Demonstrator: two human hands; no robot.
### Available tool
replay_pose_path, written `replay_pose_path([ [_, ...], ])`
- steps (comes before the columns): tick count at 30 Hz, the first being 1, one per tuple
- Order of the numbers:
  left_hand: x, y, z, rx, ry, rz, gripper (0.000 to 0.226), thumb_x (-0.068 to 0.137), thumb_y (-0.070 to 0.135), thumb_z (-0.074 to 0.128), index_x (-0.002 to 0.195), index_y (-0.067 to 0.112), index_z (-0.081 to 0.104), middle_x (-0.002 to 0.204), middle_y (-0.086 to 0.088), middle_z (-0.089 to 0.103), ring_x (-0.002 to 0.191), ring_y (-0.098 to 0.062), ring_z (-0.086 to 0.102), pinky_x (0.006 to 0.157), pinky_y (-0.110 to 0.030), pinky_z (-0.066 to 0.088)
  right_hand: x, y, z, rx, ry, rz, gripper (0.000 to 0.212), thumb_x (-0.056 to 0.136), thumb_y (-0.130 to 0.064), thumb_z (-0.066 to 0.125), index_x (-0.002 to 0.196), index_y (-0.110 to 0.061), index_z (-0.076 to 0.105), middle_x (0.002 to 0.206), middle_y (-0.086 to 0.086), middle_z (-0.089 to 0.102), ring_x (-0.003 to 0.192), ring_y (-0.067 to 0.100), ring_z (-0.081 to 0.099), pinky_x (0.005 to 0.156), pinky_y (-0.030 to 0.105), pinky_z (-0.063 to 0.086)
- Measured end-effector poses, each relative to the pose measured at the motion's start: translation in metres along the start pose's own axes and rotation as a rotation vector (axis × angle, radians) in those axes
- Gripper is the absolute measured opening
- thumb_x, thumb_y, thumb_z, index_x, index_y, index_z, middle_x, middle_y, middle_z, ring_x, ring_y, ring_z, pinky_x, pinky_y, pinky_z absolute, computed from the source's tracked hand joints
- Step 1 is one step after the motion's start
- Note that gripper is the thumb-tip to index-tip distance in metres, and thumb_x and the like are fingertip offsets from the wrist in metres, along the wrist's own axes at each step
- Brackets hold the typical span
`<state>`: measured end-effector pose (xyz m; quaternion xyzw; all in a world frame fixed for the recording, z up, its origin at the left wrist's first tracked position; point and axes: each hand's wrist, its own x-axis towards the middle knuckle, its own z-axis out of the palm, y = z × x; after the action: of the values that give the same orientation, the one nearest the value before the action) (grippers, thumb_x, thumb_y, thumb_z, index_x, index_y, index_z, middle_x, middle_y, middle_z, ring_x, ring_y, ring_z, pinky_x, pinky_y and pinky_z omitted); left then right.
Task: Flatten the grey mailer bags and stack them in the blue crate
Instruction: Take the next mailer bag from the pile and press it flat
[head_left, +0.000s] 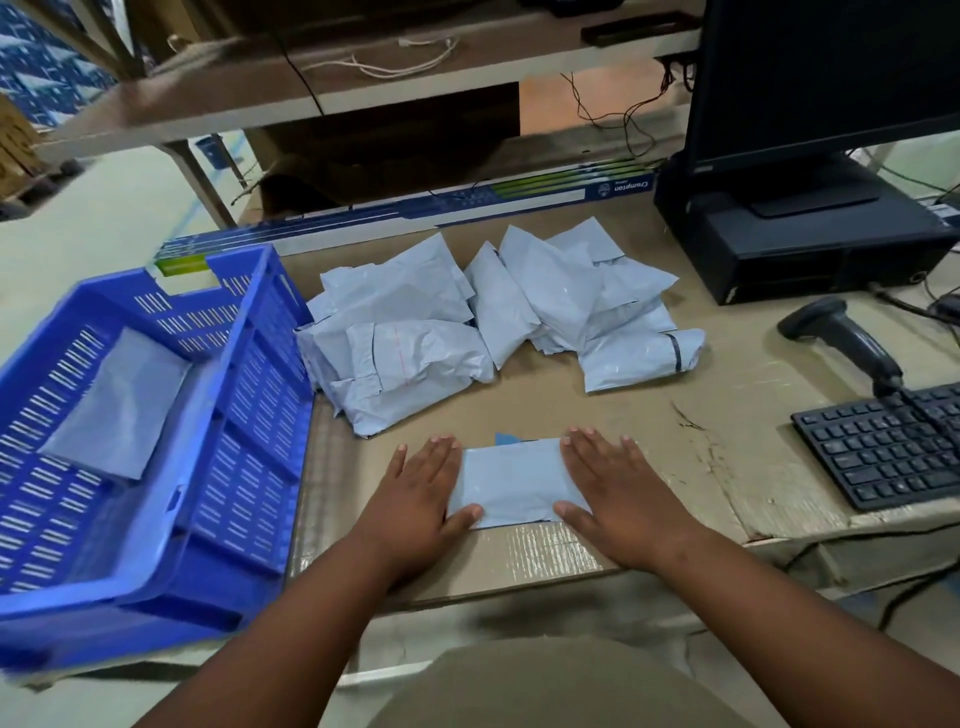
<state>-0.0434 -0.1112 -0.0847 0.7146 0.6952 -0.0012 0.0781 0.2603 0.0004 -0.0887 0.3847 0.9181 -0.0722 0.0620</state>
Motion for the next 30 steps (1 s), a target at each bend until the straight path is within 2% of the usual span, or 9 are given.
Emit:
replay_pose_path([
  [2, 0.005, 0.004, -0.019, -0.041, -0.017, 0.013, 0.093, 0.098, 0.077, 0.030, 0.170, 0.021, 0.011, 0.176, 0.000, 0.016, 0.162, -0.020, 0.014, 0.132, -0.041, 0.007, -0.007, 0.004, -0.001, -0.007, 0.036, 0.012, 0.088, 0.101, -0.071, 0.009, 0.169, -0.018, -0.004, 0.177, 0.002, -0.011, 0.162, 0.017, -0.016, 0.128, 0.049, -0.013],
  [4, 0.019, 0.015, -0.041, -0.105, -0.059, 0.016, 0.100, 0.092, 0.078, 0.048, 0.169, 0.028, 0.008, 0.167, 0.001, 0.036, 0.149, -0.024, 0.039, 0.123, -0.041, 0.032, -0.009, 0.002, -0.008, 0.033, 0.073, 0.003, 0.088, 0.099, -0.071, 0.008, 0.170, -0.019, 0.007, 0.178, 0.004, -0.007, 0.163, 0.019, -0.012, 0.129, 0.052, -0.011],
  [7, 0.047, 0.036, -0.065, -0.115, -0.099, 0.036, 0.116, 0.078, 0.073, 0.071, 0.168, 0.038, 0.007, 0.150, 0.003, 0.055, 0.133, -0.023, 0.054, 0.105, -0.042, 0.048, -0.009, -0.011, -0.018, 0.082, 0.144, -0.037, 0.074, 0.102, -0.064, 0.025, 0.166, -0.025, 0.027, 0.177, 0.008, 0.005, 0.164, 0.025, 0.003, 0.130, 0.056, -0.002],
  [10, 0.074, 0.052, -0.075, -0.030, -0.207, 0.002, 0.112, 0.065, 0.073, 0.077, 0.160, 0.037, 0.032, 0.144, 0.005, 0.058, 0.131, -0.022, 0.056, 0.104, -0.044, 0.050, -0.011, -0.022, -0.021, 0.112, 0.182, -0.079, 0.067, 0.099, -0.057, 0.036, 0.159, -0.027, 0.042, 0.174, 0.010, 0.023, 0.161, 0.028, 0.020, 0.129, 0.061, 0.011],
  [13, 0.091, 0.057, -0.083, -0.055, -0.340, -0.084, 0.085, 0.059, 0.070, 0.090, 0.127, 0.029, 0.059, 0.120, 0.006, 0.066, 0.109, -0.020, 0.062, 0.092, -0.041, 0.055, -0.015, -0.026, -0.020, 0.143, 0.200, -0.091, 0.066, 0.097, -0.055, 0.036, 0.156, -0.028, 0.045, 0.171, 0.008, 0.031, 0.159, 0.029, 0.027, 0.128, 0.062, 0.014],
  [20, 0.115, 0.047, -0.103, -0.146, -0.453, -0.121, 0.037, 0.076, 0.048, 0.090, 0.081, 0.017, 0.070, 0.079, 0.004, 0.066, 0.074, -0.013, 0.060, 0.067, -0.031, 0.046, -0.027, -0.028, -0.013, 0.259, 0.256, -0.168, 0.057, 0.096, -0.045, 0.043, 0.151, -0.029, 0.049, 0.164, 0.005, 0.040, 0.153, 0.026, 0.034, 0.127, 0.051, 0.026],
  [23, 0.117, 0.039, -0.121, -0.177, -0.426, -0.150, 0.036, 0.078, 0.042, 0.090, 0.071, 0.014, 0.068, 0.071, 0.000, 0.064, 0.068, -0.016, 0.058, 0.064, -0.030, 0.042, -0.023, -0.029, -0.018, 0.299, 0.308, -0.195, 0.054, 0.096, -0.042, 0.049, 0.147, -0.027, 0.053, 0.160, 0.006, 0.045, 0.149, 0.027, 0.040, 0.124, 0.047, 0.033],
  [26, 0.113, 0.031, -0.152, -0.191, -0.337, -0.202, 0.037, 0.078, 0.044, 0.090, 0.080, 0.012, 0.073, 0.077, -0.001, 0.064, 0.072, -0.017, 0.056, 0.066, -0.030, 0.043, -0.010, -0.036, -0.033, 0.298, 0.341, -0.239, 0.053, 0.097, -0.045, 0.055, 0.148, -0.027, 0.053, 0.157, 0.005, 0.045, 0.146, 0.026, 0.040, 0.124, 0.044, 0.034],
  [30, 0.098, 0.002, -0.213, -0.174, -0.190, -0.274, 0.038, 0.076, 0.048, 0.091, 0.078, 0.015, 0.073, 0.075, 0.001, 0.061, 0.074, -0.019, 0.056, 0.066, -0.031, 0.043, 0.026, -0.064, -0.068, 0.222, 0.358, -0.321, 0.057, 0.093, -0.046, 0.051, 0.147, -0.027, 0.051, 0.158, 0.008, 0.045, 0.146, 0.031, 0.041, 0.122, 0.048, 0.035],
])
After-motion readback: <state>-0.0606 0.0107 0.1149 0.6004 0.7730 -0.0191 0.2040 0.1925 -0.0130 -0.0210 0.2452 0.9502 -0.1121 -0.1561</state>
